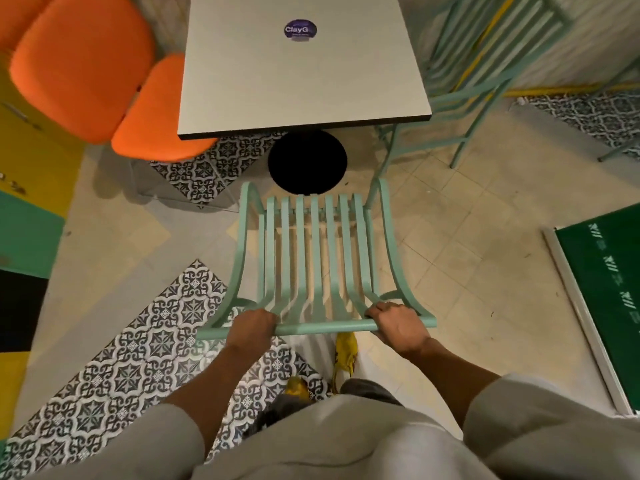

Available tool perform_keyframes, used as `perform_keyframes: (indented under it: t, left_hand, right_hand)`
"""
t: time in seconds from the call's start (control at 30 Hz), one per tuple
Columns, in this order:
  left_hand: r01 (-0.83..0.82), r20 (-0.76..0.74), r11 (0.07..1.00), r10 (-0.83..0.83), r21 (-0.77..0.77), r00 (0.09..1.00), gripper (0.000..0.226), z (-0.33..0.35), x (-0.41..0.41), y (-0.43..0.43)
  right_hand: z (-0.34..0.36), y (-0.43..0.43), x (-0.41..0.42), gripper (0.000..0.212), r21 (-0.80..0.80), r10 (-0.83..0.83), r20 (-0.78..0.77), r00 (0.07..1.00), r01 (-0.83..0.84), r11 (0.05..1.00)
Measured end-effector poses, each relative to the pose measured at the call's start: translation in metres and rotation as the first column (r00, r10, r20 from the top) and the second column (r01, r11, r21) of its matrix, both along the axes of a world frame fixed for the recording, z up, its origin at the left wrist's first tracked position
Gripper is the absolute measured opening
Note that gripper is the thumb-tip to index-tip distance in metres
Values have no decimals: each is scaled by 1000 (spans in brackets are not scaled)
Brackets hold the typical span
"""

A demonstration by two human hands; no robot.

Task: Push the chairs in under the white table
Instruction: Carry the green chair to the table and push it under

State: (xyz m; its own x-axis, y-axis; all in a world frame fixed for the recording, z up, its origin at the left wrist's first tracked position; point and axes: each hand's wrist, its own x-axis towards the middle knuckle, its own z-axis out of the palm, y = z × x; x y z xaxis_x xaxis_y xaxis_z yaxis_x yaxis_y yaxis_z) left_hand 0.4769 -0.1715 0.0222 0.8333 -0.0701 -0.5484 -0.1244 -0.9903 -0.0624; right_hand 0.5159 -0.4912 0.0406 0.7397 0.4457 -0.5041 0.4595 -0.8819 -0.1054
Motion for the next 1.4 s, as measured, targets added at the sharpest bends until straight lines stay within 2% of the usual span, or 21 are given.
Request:
perform_keyframes:
  t: [0.17, 0.5, 0.8, 0.9, 0.97, 1.2, 1.4]
  left_hand:
    - [-68, 29, 997, 67, 44, 997, 25, -1, 50, -6]
    - [-87, 47, 995, 85, 44, 995, 28, 1, 126, 1]
    - [-21, 73, 997, 27, -77, 997, 21, 8, 166, 10]
    - [-2, 37, 999, 4, -36, 999, 18, 11, 182, 13]
    - [2, 52, 998, 2, -63, 999, 18, 15, 192, 18]
    - [-11, 8, 999, 11, 48, 1000, 25, 13, 229, 24]
    - [-46, 42, 999, 45, 22, 998, 23, 19, 261, 27]
  right_hand:
    - [1, -4, 64, 35, -6, 16, 3, 1000, -16, 1000]
    - [-5, 4, 145, 37, -5, 48, 13, 999, -48, 999]
    - [0, 17, 186, 33, 28, -86, -63, 994, 88, 996]
    - [0, 23, 195, 35, 21, -109, -64, 992, 111, 994]
    - [0, 25, 202, 35, 10, -96, -48, 994, 97, 995]
    - [8, 39, 233, 35, -42, -132, -6, 991, 132, 990]
    - [16, 46, 267, 31, -64, -198, 15, 980, 199, 978]
